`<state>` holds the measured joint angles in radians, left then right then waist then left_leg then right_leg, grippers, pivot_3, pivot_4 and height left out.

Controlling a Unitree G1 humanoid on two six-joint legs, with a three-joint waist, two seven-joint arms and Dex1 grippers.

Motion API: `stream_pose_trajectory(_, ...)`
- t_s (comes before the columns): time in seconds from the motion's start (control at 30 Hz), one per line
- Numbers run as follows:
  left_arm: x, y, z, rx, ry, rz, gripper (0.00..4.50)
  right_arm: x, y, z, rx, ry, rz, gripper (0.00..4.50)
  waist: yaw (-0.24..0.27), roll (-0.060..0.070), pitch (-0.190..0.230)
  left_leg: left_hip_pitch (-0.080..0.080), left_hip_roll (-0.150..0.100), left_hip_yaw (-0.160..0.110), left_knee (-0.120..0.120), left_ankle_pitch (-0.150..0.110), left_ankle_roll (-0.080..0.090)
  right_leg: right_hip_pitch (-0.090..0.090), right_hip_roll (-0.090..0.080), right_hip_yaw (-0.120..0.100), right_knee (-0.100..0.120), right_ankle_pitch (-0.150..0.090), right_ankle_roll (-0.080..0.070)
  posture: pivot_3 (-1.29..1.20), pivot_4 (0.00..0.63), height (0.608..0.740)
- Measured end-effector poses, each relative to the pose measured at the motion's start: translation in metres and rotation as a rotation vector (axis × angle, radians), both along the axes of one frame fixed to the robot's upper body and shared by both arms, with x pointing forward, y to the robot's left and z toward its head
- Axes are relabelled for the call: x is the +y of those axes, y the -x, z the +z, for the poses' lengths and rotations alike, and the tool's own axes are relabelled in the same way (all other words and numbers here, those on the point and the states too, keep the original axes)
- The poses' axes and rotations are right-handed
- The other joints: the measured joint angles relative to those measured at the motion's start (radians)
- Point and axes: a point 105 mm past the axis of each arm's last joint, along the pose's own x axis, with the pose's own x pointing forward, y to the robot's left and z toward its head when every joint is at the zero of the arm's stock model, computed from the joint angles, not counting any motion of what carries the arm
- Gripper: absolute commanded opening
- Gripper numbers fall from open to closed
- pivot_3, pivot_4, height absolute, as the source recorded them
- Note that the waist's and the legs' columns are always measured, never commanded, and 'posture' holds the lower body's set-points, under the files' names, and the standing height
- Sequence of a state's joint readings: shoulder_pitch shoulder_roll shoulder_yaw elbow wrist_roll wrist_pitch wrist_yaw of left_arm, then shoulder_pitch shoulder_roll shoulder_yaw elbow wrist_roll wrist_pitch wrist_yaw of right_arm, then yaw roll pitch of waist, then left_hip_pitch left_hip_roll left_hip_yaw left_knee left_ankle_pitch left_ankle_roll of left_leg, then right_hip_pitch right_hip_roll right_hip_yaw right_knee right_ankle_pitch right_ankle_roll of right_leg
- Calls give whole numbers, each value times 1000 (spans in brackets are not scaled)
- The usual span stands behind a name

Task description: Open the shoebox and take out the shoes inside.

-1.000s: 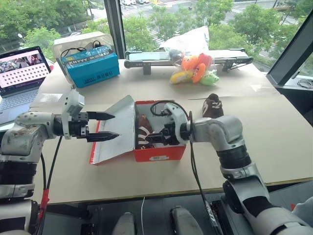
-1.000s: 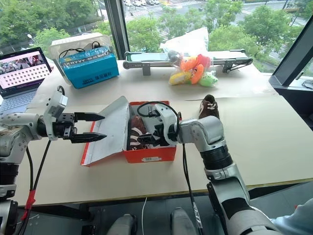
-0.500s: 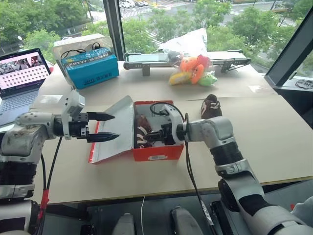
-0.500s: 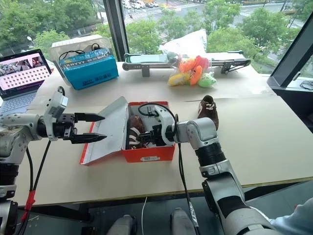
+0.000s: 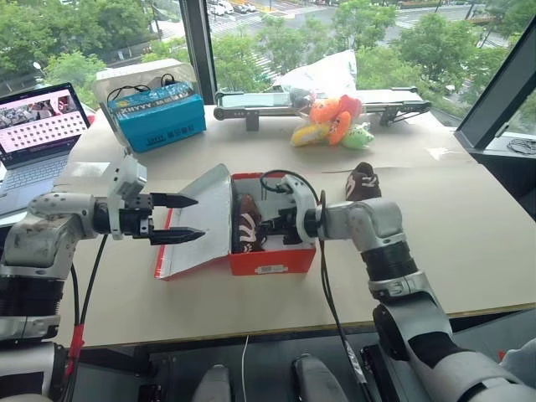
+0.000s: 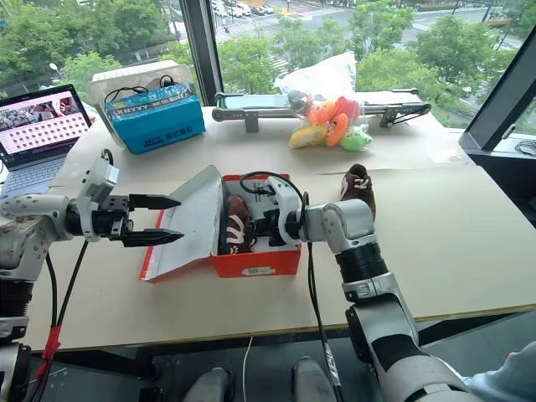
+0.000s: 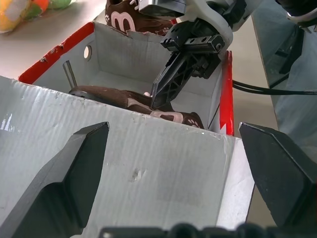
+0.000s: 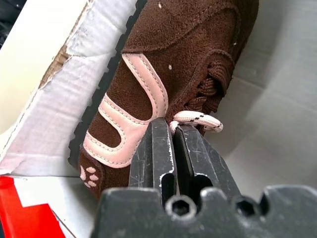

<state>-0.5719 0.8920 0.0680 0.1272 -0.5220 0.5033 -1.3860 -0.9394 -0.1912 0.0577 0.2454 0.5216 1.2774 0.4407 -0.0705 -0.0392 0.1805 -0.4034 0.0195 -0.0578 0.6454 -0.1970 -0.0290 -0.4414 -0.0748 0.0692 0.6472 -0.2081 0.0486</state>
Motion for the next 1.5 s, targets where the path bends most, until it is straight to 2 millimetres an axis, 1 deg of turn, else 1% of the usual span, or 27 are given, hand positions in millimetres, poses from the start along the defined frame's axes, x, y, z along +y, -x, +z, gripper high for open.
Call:
stream_pose_trajectory(0.1, 0, 0, 0, -1, -6, 3, 4500, -7, -7, 12, -24, -2, -45, 16, 0, 0, 0, -1, 0, 0, 0, 0, 0, -1, 0, 0, 0, 1, -1, 0, 150, 706)
stream_pose_trajectory(0.2, 0, -1, 0, -2, -7, 3, 4500, -12, -9, 23, -44, -8, -72, 16, 0, 0, 0, -3, 0, 0, 0, 0, 0, -2, 0, 0, -1, 2, -4, 0, 150, 706)
stream_pose_trajectory(0.33, -1, -1, 1, -4, -8, 1, 4500, -14, -7, 52, -133, 5, -70, 16, -2, 0, 0, -5, 0, 0, -1, 0, 0, -5, -1, 0, -1, 3, -4, 0, 150, 706)
stream_pose_trajectory(0.4, -1, -1, 1, -6, -8, -1, 4500, -14, -5, 63, -167, 3, -68, 16, -2, 0, 0, -5, 0, 0, -1, 0, 0, -5, 0, 0, -1, 3, -4, 0, 150, 706)
stream_pose_trajectory(0.47, -1, -1, 2, -8, -8, -2, 4500, -14, -4, 67, -181, 8, -66, 16, -2, 0, 0, -5, 0, 0, -1, 0, 0, -5, -1, 0, -1, 2, -4, 0, 150, 706)
stream_pose_trajectory(0.73, -2, -2, 2, -8, -3, -3, 4500, -16, 1, 70, -183, 28, -62, 16, -1, 0, 0, -5, 0, 0, -1, 0, 0, -5, -1, 0, -1, 2, -4, 0, 150, 706)
stream_pose_trajectory(0.8, -4, -3, 2, -9, 0, -7, 4500, -24, 0, 77, -196, 49, -80, 16, 0, 1, 1, -6, -1, 0, -1, 0, 0, -6, -1, 0, -1, 2, -4, 0, 150, 706)
stream_pose_trajectory(0.9, -4, -3, 2, -9, 0, -7, 4500, -49, -4, 105, -263, 43, -156, 16, 3, 1, 1, -9, -1, 0, -1, 0, 0, -9, -1, 0, -1, 3, -5, 0, 150, 706)
stream_pose_trajectory(0.97, -4, -3, 2, -8, 0, -7, 4500, -56, -2, 119, -294, 16, -183, 16, 3, 1, 1, -9, -1, 0, -1, 0, 0, -9, -1, 0, -1, 3, -5, 0, 150, 706)
stream_pose_trajectory(1.0, -4, -3, 2, -8, 0, -8, 4500, -59, -1, 123, -296, 8, -195, 16, -1, 1, 1, -10, -1, 0, -1, 0, 0, -10, -1, 0, 0, 3, -5, 0, 150, 706)
stream_pose_trajectory(1.1, -4, -3, 2, -8, 1, -9, 4500, -69, 0, 123, -271, -2, -229, 16, -3, 1, 1, -10, -1, 0, -1, 0, 0, -11, -1, 0, 0, 3, -6, 0, 150, 706)
stream_pose_trajectory(1.13, -4, -3, 2, -8, 1, -9, 4500, -77, -1, 123, -269, 8, -255, 16, -1, 1, 1, -11, -1, 0, -1, 0, 0, -12, -1, 0, 0, 3, -6, 0, 150, 706)
stream_pose_trajectory(1.17, -4, -3, 2, -8, 2, -10, 4500, -90, -2, 126, -275, 30, -296, 16, 0, 1, 1, -12, -1, 0, -1, 0, 0, -13, -1, 0, 0, 3, -6, 0, 150, 706)
stream_pose_trajectory(1.27, -4, -2, 1, -4, 2, -9, 4500, -136, -8, 135, -307, 97, -456, 16, 11, 1, 1, -14, -2, 0, -1, 0, 0, -13, -2, 0, -1, 3, -6, 0, 150, 706)
stream_pose_trajectory(1.3, -4, -2, 1, -4, 2, -9, 4500, -149, -10, 137, -314, 121, -500, 16, 12, 1, 1, -14, -2, 1, -1, 0, 0, -14, -3, 0, -1, 3, -6, 0, 150, 706)
stream_pose_trajectory(1.37, -5, -2, 0, -3, 3, -10, 4500, -187, -14, 139, -340, 209, -606, 16, 12, 0, 1, -14, -2, 1, -1, 0, 0, -14, -2, 0, -2, 3, -5, 0, 150, 706)
stream_pose_trajectory(1.4, -5, -2, 0, -3, 3, -10, 4500, -199, -15, 139, -345, 234, -639, 16, 11, 0, 1, -14, -2, 1, -1, 0, 0, -14, -2, 0, -2, 3, -5, 0, 150, 706)
stream_pose_trajectory(1.43, -5, -2, 0, -3, 4, -11, 4500, -215, -17, 136, -356, 297, -677, 16, 9, 0, 1, -14, -2, 1, -1, 0, 0, -14, -2, 0, -1, 3, -4, 0, 150, 706)
stream_pose_trajectory(1.5, -6, -2, 0, -2, 6, -13, 4500, -234, -18, 126, -366, 424, -697, 16, 1, 0, 1, -13, -1, 2, -1, 0, 0, -14, -2, 1, -2, 2, -3, 0, 150, 706)
